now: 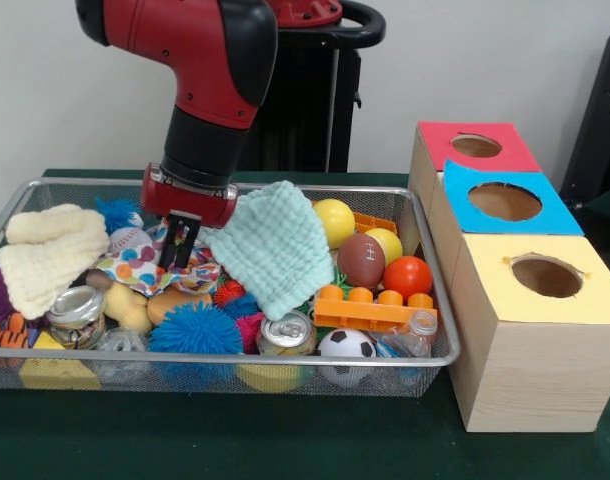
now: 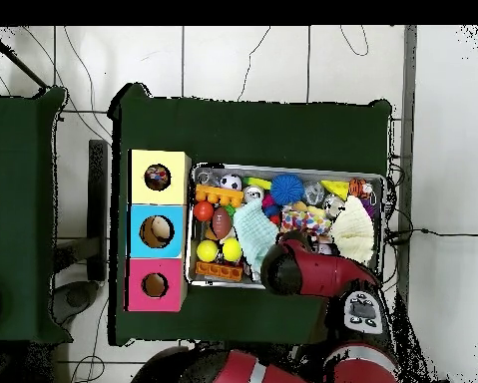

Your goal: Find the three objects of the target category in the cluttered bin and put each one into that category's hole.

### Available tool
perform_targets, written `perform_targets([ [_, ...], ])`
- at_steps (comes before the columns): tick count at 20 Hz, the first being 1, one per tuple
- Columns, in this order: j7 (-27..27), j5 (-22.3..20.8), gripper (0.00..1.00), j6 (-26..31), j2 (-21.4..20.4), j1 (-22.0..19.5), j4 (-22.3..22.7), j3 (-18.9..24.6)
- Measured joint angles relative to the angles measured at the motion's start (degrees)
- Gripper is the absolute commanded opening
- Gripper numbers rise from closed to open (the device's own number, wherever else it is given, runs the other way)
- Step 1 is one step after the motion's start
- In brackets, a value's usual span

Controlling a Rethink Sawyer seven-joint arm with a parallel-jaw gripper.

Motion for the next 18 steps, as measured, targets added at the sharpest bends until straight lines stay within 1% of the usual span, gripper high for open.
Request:
perform_targets([
  [3, 0.00, -0.02, 0.00, 2.11, -1.15, -0.25, 0.23, 0.35],
  [6, 0.00, -0.02, 0.00, 5.21, -3.38, -0.88, 1.00, 1.15],
  [9, 0.00, -0.06, 0.00, 8.61, -6.90, -1.50, 1.87, 2.04],
  [12, 0.00, -0.06, 0.00, 9.73, -9.80, -1.35, 2.10, 2.31],
  [13, 0.00, 0.05, 0.00, 10.18, -12.13, -0.81, 2.11, 2.28],
  [16, 0.00, 0.39, 0.00, 10.87, -14.29, 0.27, 2.06, 2.26],
  [17, 0.00, 0.85, 0.00, 11.79, -15.85, 1.63, 1.96, 2.08],
  [18, 0.00, 1.05, 0.00, 12.16, -16.33, 2.17, 1.89, 2.00],
])
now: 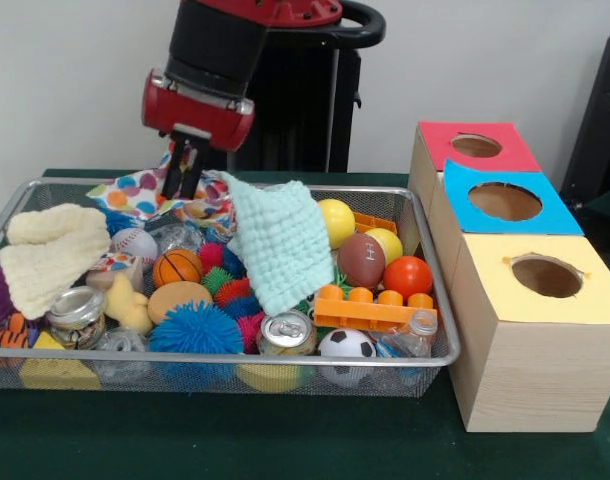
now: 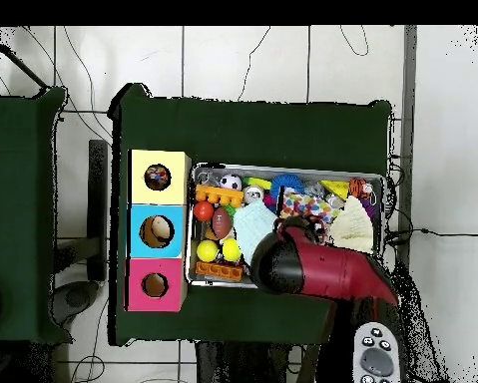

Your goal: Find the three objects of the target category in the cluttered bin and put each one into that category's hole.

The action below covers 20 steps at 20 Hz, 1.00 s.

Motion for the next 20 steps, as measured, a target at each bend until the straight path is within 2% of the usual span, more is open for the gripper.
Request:
perform_targets([
  [5, 0.01, 2.67, 0.00, 5.65, -3.04, 5.32, -1.59, -0.90],
  [11, 0.05, 6.14, 0.00, 13.57, -4.53, 10.49, -4.77, -1.70],
  [16, 0.25, 8.61, 0.00, 16.82, -4.88, 12.81, -7.20, -1.76],
  [20, 0.44, 10.17, 0.00, 17.14, -5.04, 13.54, -8.66, -1.78],
])
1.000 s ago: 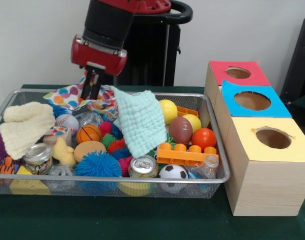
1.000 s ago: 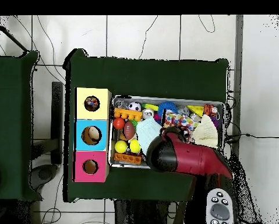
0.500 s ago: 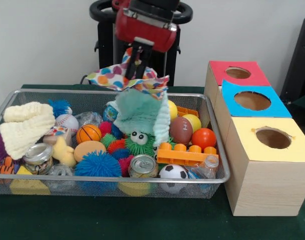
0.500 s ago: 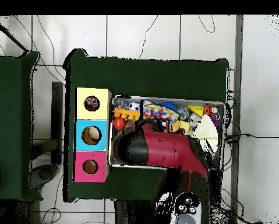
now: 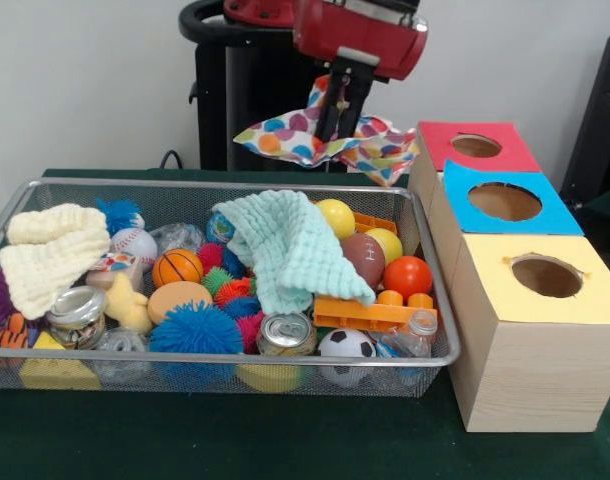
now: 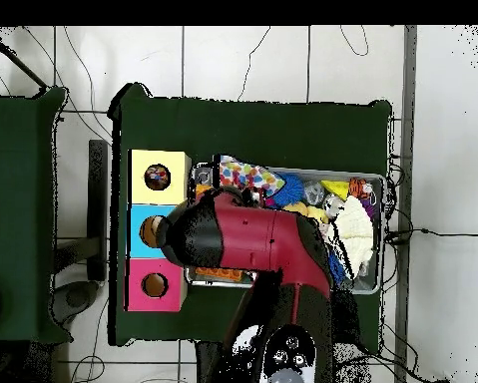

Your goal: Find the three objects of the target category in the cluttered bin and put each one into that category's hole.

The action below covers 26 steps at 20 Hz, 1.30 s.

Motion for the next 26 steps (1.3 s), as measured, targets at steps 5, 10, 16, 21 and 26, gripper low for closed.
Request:
perform_targets([
  [5, 0.00, 2.14, 0.00, 0.01, -0.37, 0.15, -1.39, -0.01],
  [10, 0.00, 5.79, 0.00, 0.30, 0.50, 0.16, -2.74, 0.00],
  [16, 0.18, 9.50, 0.00, 2.91, 3.65, 0.44, -4.47, 0.02],
  [21, 0.42, 11.84, 0.00, 4.63, 7.36, 1.68, -6.65, 0.00],
  [26, 2.42, 13.96, 0.00, 6.44, 11.43, 4.24, -10.38, -0.41],
])
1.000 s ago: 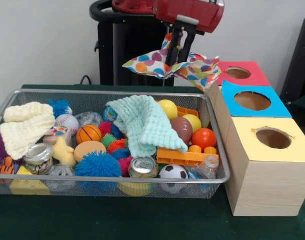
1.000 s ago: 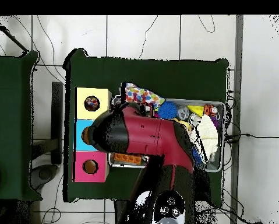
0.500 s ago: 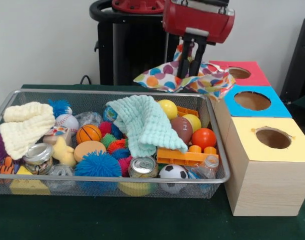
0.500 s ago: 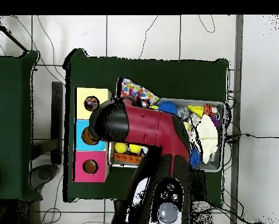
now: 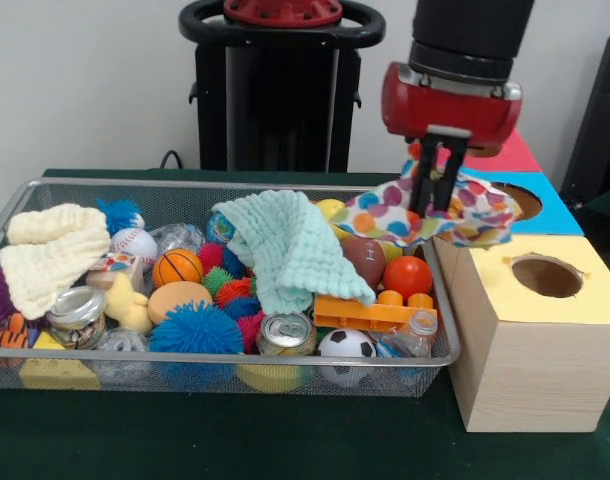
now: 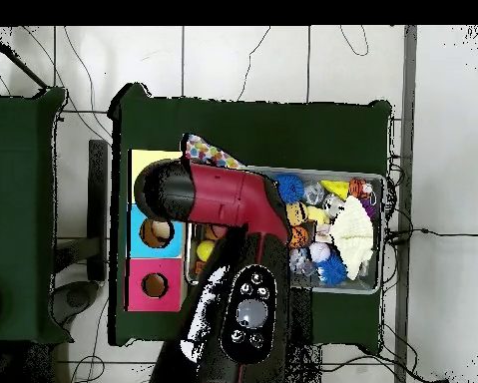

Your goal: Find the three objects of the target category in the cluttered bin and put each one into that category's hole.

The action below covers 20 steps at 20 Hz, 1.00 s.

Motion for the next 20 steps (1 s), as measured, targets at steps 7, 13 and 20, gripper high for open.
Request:
perform_targets([
  [7, 6.56, 2.75, 0.00, 6.04, 5.62, 3.79, -7.65, -1.40],
  [13, 12.66, 3.84, 0.00, 10.26, 9.73, 6.14, -14.00, -2.39],
  [20, 16.43, 3.98, 0.00, 10.70, 13.88, 7.01, -18.77, -2.62],
])
